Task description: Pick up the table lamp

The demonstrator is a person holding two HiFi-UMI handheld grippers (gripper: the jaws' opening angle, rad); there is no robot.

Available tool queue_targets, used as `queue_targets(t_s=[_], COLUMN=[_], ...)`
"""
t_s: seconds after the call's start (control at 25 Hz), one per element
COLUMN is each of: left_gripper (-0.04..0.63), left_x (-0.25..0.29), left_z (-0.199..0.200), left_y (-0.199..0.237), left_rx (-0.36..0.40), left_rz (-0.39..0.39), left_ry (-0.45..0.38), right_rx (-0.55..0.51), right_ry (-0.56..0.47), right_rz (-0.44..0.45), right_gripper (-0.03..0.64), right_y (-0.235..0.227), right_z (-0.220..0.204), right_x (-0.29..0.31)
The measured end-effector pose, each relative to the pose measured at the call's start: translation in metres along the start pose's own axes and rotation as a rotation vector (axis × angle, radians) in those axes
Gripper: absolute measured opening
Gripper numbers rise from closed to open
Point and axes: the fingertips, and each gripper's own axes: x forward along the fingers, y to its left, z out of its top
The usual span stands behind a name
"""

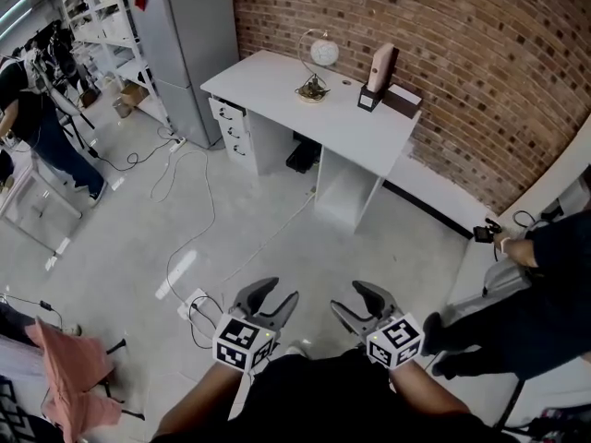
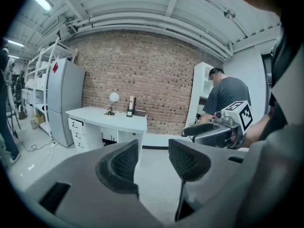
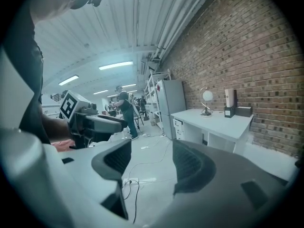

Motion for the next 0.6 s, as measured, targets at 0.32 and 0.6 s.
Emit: queue_targets(t_s=[0.32,0.6], left_gripper=[0.261,0.304], left_x=[-0.003,-0.004], left_z=[0.000,-0.004], left_y=[-0.008,-0.016], left_rx=[0.016,0.047], left_rz=[0.000,-0.029], left_ry=[-0.016,0.003], right_rx=[-0.012,-0.028], right_ry=[0.005,0.015], right_rz=[-0.033,-0.056], right_gripper=[0.376,0.480], right_y=[0.002,0.006], right_z=[-0.002,0.001], right_x=[-0.011,-0.015])
